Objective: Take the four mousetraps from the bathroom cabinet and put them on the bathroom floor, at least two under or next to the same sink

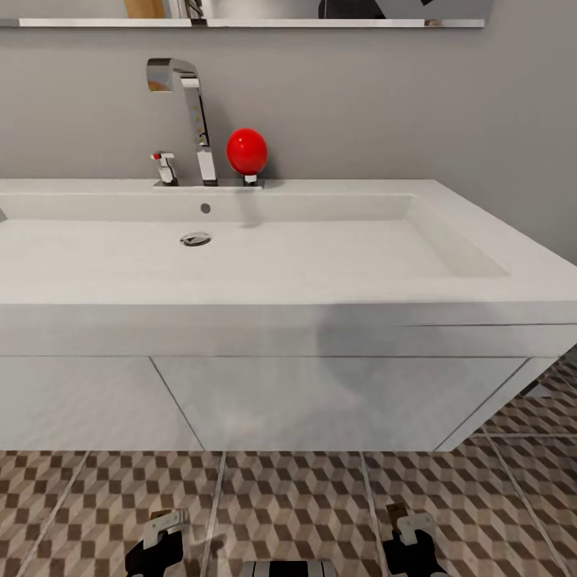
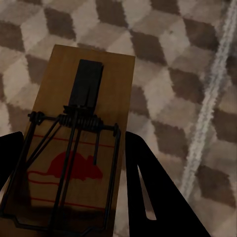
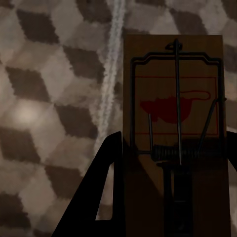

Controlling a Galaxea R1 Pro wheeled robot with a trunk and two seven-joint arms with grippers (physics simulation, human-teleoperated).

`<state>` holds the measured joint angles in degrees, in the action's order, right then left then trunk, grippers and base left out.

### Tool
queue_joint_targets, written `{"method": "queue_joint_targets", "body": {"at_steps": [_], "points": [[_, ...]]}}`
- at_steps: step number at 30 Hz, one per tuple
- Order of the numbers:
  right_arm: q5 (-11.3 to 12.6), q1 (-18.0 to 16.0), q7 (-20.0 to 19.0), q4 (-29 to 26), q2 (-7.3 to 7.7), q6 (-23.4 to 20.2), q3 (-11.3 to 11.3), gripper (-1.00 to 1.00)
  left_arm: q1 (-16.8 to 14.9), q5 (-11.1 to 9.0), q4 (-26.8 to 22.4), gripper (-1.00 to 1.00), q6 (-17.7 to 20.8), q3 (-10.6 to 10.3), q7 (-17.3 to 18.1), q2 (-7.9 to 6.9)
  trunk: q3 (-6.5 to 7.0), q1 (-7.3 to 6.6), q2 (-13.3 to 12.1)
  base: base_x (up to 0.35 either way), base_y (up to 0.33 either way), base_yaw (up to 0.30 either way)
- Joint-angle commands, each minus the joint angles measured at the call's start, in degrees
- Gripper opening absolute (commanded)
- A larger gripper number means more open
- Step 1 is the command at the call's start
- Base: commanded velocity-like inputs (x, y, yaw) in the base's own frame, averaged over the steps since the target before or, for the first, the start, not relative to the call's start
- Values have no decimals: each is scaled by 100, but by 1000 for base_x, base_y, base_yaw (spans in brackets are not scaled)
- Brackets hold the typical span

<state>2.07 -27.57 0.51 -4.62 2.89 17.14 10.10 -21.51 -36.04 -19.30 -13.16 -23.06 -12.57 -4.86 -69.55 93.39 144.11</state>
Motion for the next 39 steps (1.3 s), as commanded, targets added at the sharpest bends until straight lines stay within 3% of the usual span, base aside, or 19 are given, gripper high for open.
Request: {"method": "queue_joint_targets", "body": {"at_steps": [1, 21, 25, 31, 35, 39], "points": [[30, -3, -2, 5, 1, 18, 36, -100, -2, -17, -7, -100, -11, -50, -52, -5, -4, -1, 2, 0, 0, 0], [30, -3, -4, -1, 1, 18, 36, -100, -2, -17, -4, -100, -11, -50, -52, -3, -4, -1, 2, 0, 0, 0], [32, -3, 0, -63, 13, 18, 36, -100, -2, -17, -4, -100, -11, -51, -52, 1, -93, 9, 7, 0, 0, 0], [41, -3, 2, -435, 192, 11, 22, -100, -2, -16, -7, -100, -3, -55, -59, -3, -226, 25, 15, 0, 0, 0], [46, -3, 2, -542, 222, 3, 19, -100, -2, -17, -11, -100, 4, -57, -61, -10, -314, 35, 20, 0, 0, 0], [47, -3, 2, -609, 228, -13, 19, -100, -2, -15, -146, -100, 38, -58, -32, -34, -314, 35, 20, 0, 0, 0]]}}
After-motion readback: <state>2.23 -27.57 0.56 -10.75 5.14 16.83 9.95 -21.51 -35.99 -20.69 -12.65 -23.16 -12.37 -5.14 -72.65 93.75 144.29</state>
